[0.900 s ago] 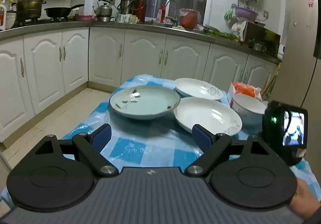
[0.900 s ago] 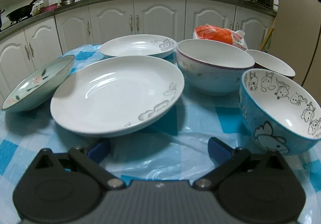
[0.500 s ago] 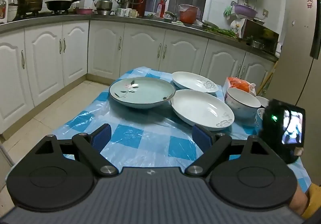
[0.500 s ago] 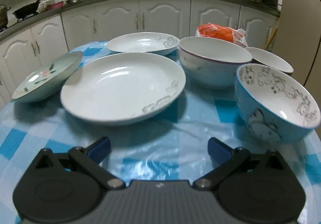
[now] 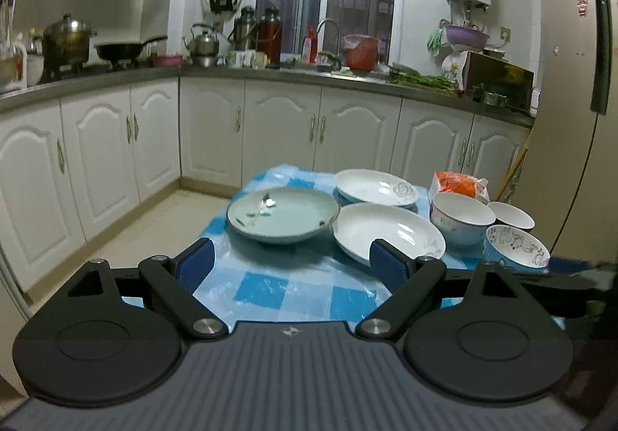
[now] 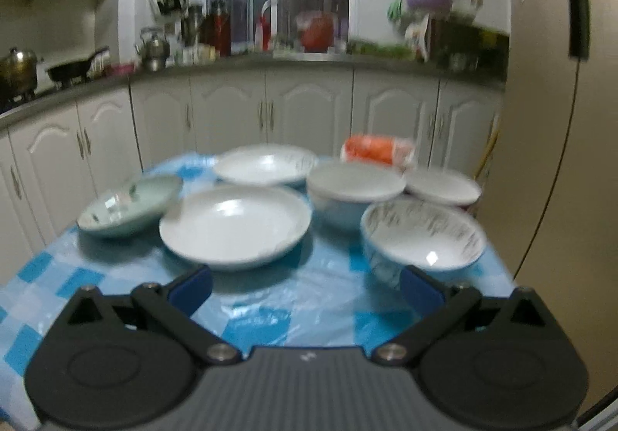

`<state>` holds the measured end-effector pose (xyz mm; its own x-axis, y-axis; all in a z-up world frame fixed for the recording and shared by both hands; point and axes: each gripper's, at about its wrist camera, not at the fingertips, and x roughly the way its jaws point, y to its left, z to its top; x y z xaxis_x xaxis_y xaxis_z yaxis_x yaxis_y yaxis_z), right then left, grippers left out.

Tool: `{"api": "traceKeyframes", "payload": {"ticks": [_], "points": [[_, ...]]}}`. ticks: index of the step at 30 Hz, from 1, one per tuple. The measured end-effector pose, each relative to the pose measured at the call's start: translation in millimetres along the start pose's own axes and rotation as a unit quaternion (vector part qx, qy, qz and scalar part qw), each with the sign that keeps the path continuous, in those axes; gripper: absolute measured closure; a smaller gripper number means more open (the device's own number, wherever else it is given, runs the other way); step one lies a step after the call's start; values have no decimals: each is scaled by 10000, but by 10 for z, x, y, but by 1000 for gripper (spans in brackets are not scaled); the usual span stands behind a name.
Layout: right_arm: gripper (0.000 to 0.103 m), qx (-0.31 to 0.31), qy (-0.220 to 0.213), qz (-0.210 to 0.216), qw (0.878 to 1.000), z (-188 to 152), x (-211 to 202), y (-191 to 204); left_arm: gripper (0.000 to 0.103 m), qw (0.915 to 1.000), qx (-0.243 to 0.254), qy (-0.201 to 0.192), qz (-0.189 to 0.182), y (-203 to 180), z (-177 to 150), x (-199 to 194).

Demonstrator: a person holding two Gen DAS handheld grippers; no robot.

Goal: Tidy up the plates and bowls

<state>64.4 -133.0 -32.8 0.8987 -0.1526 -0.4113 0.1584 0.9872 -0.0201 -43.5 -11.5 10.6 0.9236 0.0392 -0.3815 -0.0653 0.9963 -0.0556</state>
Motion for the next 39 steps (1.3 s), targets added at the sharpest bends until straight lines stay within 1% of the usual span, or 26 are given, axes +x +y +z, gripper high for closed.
{"api": "traceKeyframes", "payload": {"ticks": [3, 9, 17, 19, 21, 24, 27, 33, 36, 39], "points": [[1, 81, -292, 24, 9995, 77, -226, -54, 0, 9999, 67, -136, 24, 14, 5, -60], [1, 228, -695, 172, 9972, 172, -501, -88, 0, 9986, 197, -483, 92, 46, -61, -163], [1, 225, -953, 326, 9947, 195, -707, -84, 0, 9968, 312, -718, 158, 47, -180, -232], [1, 192, -958, 340, 9946, 191, -737, -61, 0, 9964, 339, -757, 188, 45, -195, -252], [1, 177, -981, 381, 9943, 186, -758, -31, 0, 9965, 309, -757, 182, 75, -186, -254], [1, 138, -995, 318, 9944, 164, -782, 21, 0, 9967, 231, -747, 200, 61, -126, -226], [1, 10, -1056, 296, 9940, 127, -795, 68, 0, 9971, 165, -710, 198, 68, -134, -201], [1, -69, -958, 397, 9946, 94, -646, 250, 0, 9984, 160, -517, 146, 112, -143, -57], [1, -236, -1009, 324, 9941, 17, -592, 354, 0, 9993, 67, -375, 46, 167, -168, 35], [1, -413, -922, 243, 9946, -45, -531, 418, 0, 9996, -44, -246, -115, 201, -188, 114]]}}
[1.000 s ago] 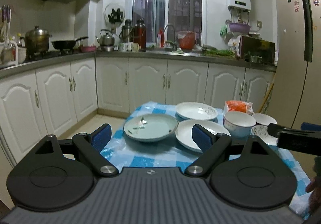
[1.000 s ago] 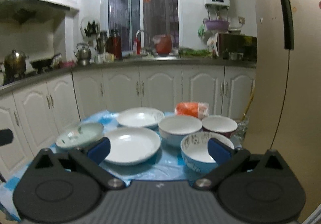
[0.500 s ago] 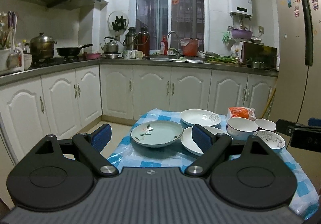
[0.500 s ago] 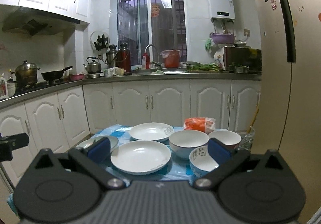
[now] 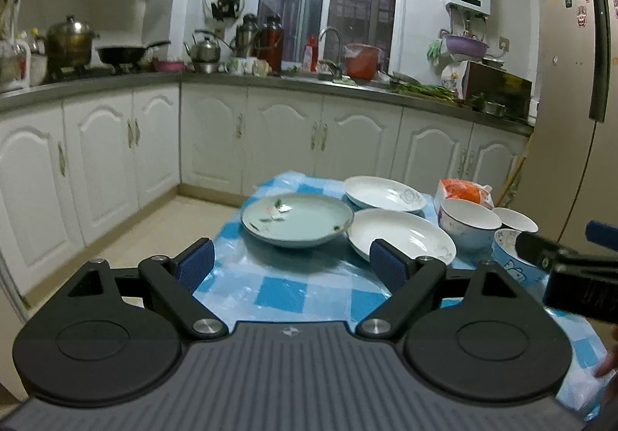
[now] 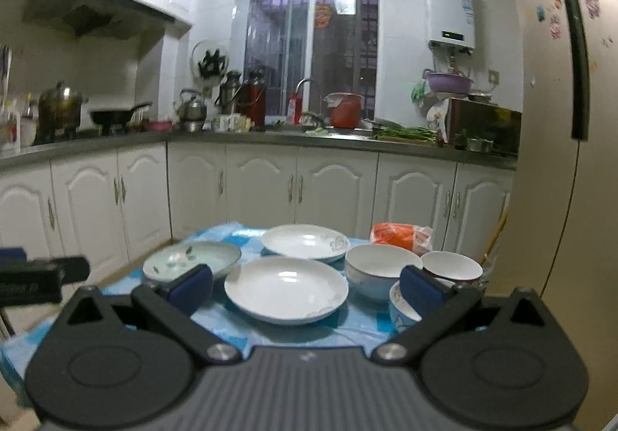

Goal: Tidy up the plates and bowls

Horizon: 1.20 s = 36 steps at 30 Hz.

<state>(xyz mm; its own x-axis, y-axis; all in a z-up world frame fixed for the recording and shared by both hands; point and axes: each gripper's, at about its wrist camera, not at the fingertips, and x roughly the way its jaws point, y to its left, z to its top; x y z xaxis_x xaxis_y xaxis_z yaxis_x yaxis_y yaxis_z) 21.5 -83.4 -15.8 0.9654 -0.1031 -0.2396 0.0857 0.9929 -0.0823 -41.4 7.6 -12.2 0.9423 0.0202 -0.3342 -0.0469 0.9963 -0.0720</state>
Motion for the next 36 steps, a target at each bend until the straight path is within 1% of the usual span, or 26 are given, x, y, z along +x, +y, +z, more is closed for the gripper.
{"api": "traceKeyframes", "payload": {"ticks": [2, 5, 7, 11, 14, 17, 20, 23, 29, 33, 36], "points": [[1, 37, 31, -44, 10000, -8, 55, -2, 0, 9999, -57, 102, -43, 16, -1, 48], [1, 109, -2, -123, 9999, 2, 175, -4, 0, 9998, -120, 139, -77, 17, -4, 112], [1, 198, 47, 44, 9998, 20, 285, -10, 0, 9997, -121, 215, -67, 10, -19, 187], [1, 171, 59, 159, 9997, 24, 509, 42, 0, 9991, -111, 406, -36, -54, 12, 287], [1, 347, 102, 431, 9984, 29, 696, 54, 0, 9992, -3, 408, 52, -94, 41, 318], [1, 457, 34, 598, 9972, 33, 849, 67, 0, 9989, 72, 453, 121, -119, 61, 342], [1, 456, -28, 760, 9961, 21, 953, 19, 0, 9982, 126, 548, 206, -118, 77, 400], [1, 575, 29, 842, 9948, 8, 1062, -100, 0, 9973, 9, 707, 222, -85, 83, 418], [1, 853, 270, 808, 9927, -70, 1253, -355, 0, 9960, -261, 855, 26, -58, 70, 431], [1, 1093, 490, 933, 9884, -158, 1333, -479, 0, 9953, -324, 900, -163, -129, 48, 426], [1, 1229, 632, 1074, 9846, -199, 1388, -516, 0, 9941, -305, 986, -321, -173, 109, 504]]}}
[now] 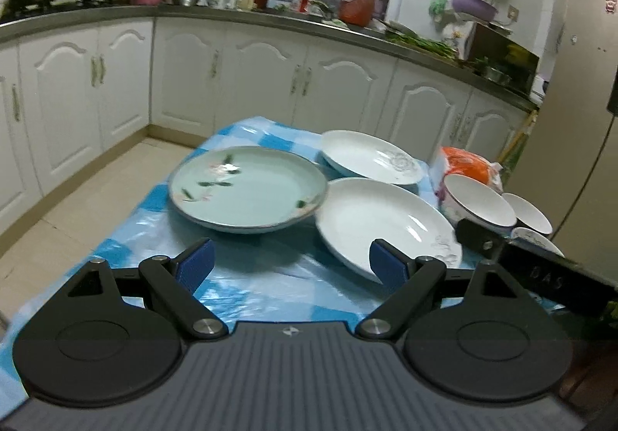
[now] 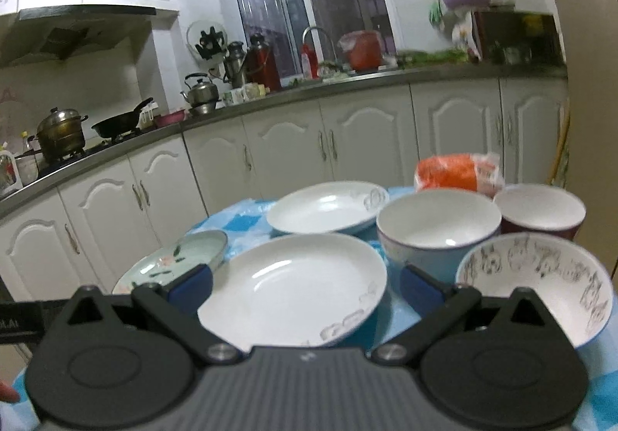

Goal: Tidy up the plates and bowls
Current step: 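Move both tools toward the pale green floral plate's rim, then close the left tool on the green plate's rim while the right tool grips it too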

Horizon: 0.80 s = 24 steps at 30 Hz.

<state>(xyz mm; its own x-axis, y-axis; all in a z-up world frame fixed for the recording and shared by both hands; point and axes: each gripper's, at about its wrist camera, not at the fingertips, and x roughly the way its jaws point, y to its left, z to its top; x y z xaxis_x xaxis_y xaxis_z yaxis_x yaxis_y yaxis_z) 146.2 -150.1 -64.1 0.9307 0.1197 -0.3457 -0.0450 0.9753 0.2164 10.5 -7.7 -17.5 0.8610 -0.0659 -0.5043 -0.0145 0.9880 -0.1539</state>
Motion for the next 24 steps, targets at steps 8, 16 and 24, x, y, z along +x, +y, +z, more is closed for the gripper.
{"api": "traceKeyframes", "payload": {"ticks": [8, 16, 24], "points": [[4, 238, 319, 311, 9987, -33, 157, -41, 7, 9997, -28, 214, -130, -61, 75, 216], [8, 323, 549, 476, 9968, -31, 283, -81, 17, 9990, -312, 317, 18, 1, 161, 404], [8, 488, 733, 1016, 9909, 38, 343, 8, 27, 9945, -991, 169, 290, 457, 279, 443]]}}
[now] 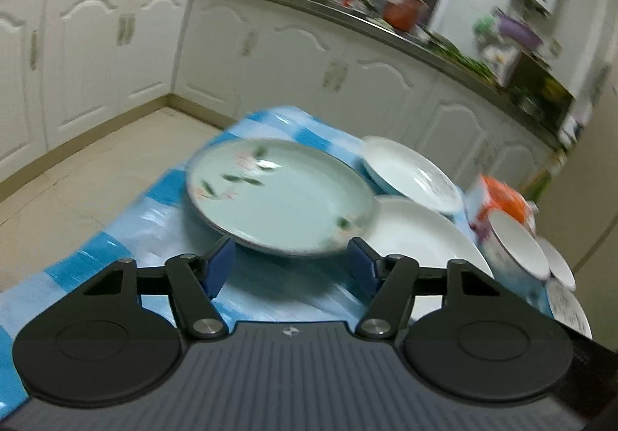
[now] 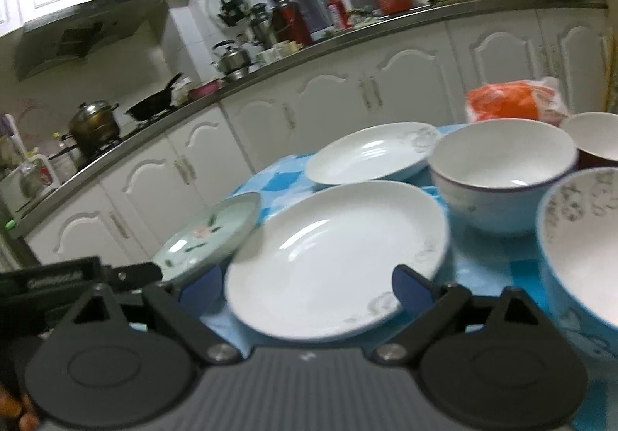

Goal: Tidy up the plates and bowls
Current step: 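Close the left tool on the green plate's rim while the right tool grips it too, then lift the green plate with both tools and carry it across the table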

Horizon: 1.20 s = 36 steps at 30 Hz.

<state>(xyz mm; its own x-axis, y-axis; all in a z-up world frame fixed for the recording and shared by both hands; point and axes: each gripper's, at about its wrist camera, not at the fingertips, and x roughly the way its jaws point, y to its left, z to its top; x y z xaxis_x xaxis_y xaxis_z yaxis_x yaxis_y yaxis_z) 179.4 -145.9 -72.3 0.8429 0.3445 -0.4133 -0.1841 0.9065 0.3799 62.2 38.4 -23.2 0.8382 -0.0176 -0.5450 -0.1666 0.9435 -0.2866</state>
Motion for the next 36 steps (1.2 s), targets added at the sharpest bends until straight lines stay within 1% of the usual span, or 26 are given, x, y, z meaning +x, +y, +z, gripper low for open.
{"api": "traceKeyframes", "payload": {"ticks": [3, 5, 7, 10, 14, 15, 17, 19, 21, 23, 27, 33, 34, 35, 36], "points": [[8, -30, 117, 214, 9997, 80, 64, 113, 28, 9997, -211, -39, 128, 180, 65, 67], [8, -123, 184, 283, 9994, 123, 127, 205, 32, 9992, -347, -11, 184, 293, 99, 150], [14, -173, 306, 371, 9987, 153, 211, 260, 34, 9989, -439, 32, 184, 370, 130, 243], [15, -137, 418, 402, 9982, 257, 352, 319, 34, 9990, -408, 24, 178, 425, 180, 368], [15, -203, 360, 405, 9983, 438, 564, 407, 45, 9987, -471, 107, 152, 523, 245, 552], [15, -237, 379, 432, 9981, 462, 626, 432, 46, 9987, -473, 130, 142, 527, 259, 539], [14, -289, 459, 426, 9976, 499, 786, 456, 54, 9988, -445, 185, 132, 538, 271, 627], [15, -223, 547, 461, 9972, 523, 923, 438, 59, 9987, -437, 226, 121, 525, 297, 707], [15, -116, 583, 565, 9966, 532, 1023, 413, 61, 9985, -454, 267, 119, 534, 287, 778], [16, -109, 607, 579, 9964, 561, 1112, 414, 64, 9984, -477, 269, 106, 556, 302, 803], [17, -178, 568, 816, 9949, 560, 1185, 454, 66, 9984, -496, 259, 63, 592, 318, 859], [16, -397, 631, 793, 9941, 538, 1317, 508, 69, 9986, -489, 167, 71, 583, 311, 820], [16, -398, 636, 797, 9940, 532, 1323, 513, 70, 9986, -499, 144, 74, 586, 304, 746], [17, -428, 615, 824, 9938, 532, 1324, 518, 70, 9986, -505, 103, 66, 586, 300, 745], [22, -454, 622, 1023, 9918, 529, 1315, 531, 70, 9987, -499, 57, 45, 580, 300, 738]]}}
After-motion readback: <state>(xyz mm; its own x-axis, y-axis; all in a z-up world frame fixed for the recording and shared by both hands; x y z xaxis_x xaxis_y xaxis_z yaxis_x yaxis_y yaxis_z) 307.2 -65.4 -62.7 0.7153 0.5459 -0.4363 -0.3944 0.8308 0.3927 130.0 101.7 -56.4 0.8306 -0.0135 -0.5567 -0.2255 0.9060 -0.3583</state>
